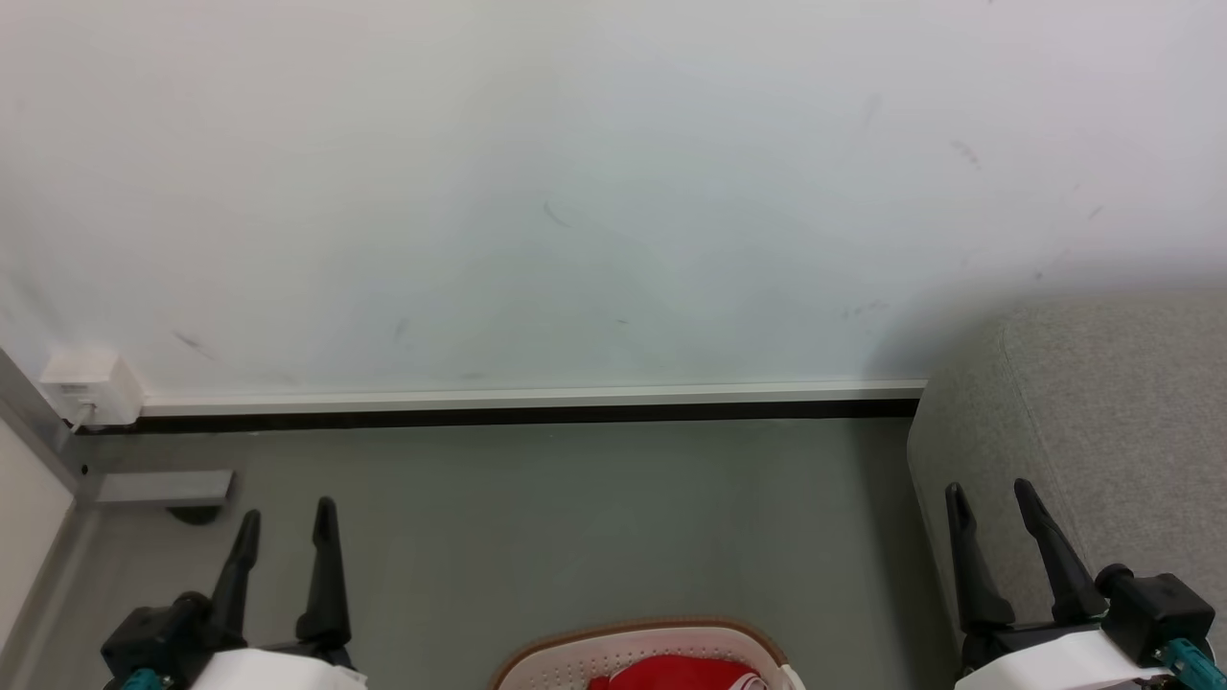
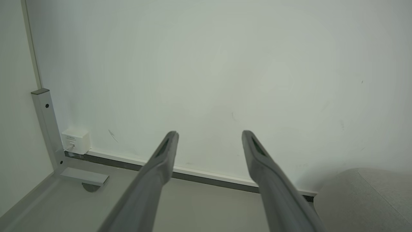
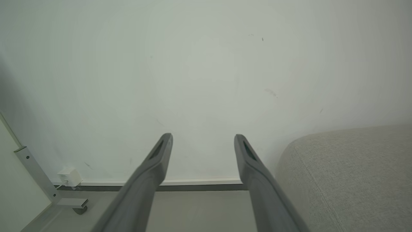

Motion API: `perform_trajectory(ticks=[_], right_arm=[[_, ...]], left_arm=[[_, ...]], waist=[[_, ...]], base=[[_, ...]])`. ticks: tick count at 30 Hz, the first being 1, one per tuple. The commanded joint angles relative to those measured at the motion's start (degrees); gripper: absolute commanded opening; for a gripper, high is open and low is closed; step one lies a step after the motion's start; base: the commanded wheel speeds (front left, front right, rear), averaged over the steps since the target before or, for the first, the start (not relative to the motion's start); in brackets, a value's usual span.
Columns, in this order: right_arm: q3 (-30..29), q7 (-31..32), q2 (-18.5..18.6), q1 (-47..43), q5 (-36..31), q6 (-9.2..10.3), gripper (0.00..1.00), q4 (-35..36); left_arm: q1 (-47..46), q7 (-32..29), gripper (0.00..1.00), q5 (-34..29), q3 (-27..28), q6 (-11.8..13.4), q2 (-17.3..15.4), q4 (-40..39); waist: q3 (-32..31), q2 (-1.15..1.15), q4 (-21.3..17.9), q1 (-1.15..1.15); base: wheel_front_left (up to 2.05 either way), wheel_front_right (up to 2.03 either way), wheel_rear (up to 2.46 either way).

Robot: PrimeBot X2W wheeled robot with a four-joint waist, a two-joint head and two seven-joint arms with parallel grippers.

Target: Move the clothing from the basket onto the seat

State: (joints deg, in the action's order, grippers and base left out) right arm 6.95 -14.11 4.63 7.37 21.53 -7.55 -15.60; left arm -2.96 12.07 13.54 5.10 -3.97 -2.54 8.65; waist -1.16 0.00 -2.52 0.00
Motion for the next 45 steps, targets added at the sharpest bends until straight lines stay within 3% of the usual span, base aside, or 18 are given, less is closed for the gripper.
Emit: perform_trajectory(ticks=[1,27,45], right_arm=[[-0.27,-0.22,-0.11,1.02,-1.24,0.09,1.0,-0.09],[-1.37,-1.14,-1.9,1.37,-11.99,0.12,1.0,-1.64],[-1.12,-1.0,-1.84,1.65,-10.12,0.12,1.0,-1.35]], left_arm=[[0.4,0.49,1.0,-1.82,0.15,0.22,-0.54,-0.09],[0.53,3.19,1.0,-12.33,0.8,-0.53,-0.59,1.15],[0.18,3.1,1.0,-10.85,0.95,-0.43,-0.53,1.83]], waist=[[-0.02,0.0,-0.03,0.0],[-0.68,0.0,-1.12,0.0],[-0.72,0.0,-1.2,0.0]], base=[[0.0,0.0,0.0],[0.0,0.0,0.0],[0.0,0.0,0.0]])
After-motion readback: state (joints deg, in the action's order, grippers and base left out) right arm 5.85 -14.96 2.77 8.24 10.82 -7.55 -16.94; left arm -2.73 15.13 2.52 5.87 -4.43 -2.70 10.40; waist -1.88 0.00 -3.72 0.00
